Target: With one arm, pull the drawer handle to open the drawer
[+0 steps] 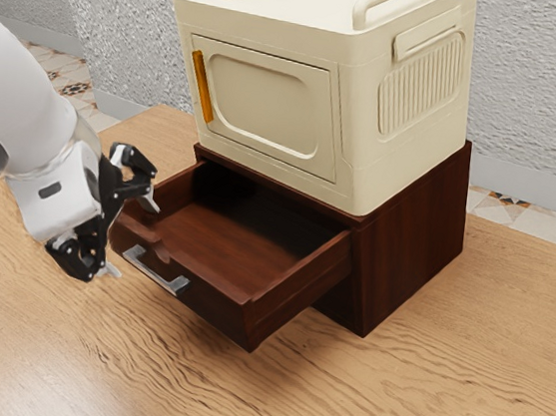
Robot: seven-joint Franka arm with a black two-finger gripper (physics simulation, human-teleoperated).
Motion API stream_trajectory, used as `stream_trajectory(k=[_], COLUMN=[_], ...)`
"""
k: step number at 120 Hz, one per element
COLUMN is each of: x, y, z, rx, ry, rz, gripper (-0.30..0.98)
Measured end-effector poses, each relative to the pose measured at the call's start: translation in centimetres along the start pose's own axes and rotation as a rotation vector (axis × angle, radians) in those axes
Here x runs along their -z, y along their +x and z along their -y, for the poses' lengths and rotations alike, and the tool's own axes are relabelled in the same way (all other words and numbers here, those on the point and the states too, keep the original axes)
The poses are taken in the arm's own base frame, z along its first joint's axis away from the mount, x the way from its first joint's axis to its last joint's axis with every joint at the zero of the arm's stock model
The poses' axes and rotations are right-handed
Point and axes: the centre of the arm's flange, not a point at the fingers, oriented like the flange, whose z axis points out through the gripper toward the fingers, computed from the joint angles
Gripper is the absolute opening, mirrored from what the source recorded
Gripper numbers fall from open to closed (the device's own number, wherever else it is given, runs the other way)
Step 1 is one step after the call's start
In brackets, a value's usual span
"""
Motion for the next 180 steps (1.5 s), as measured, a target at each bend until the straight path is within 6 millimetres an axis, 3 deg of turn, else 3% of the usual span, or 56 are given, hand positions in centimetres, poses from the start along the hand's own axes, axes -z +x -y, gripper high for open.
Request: stream_trajectory(k=[8,21,43,68,86,102,118,180], x=[2.1,1.5,3.0,6.5,6.0,2.1,2.4,2.2], y=[2.5,4.7,5.0,4.3,3.0,0.7,-0.1,0.8], z=[2.0,4.3,7.0,7.4,9.7,11.5,11.7,11.3], rx=[-0.004,0.024,0.168,0.417,0.609,0.777,0.874,1.049], ry=[0.005,-0.044,-0.084,-0.148,-0.205,-0.277,-0.287,-0.312], rz=[-0.006,-0.009,0.008,0.019,0.093,0.191,0.216,0.234], gripper=[0.68,0.68,0.68,0.69,0.69,0.69,0.69,0.69])
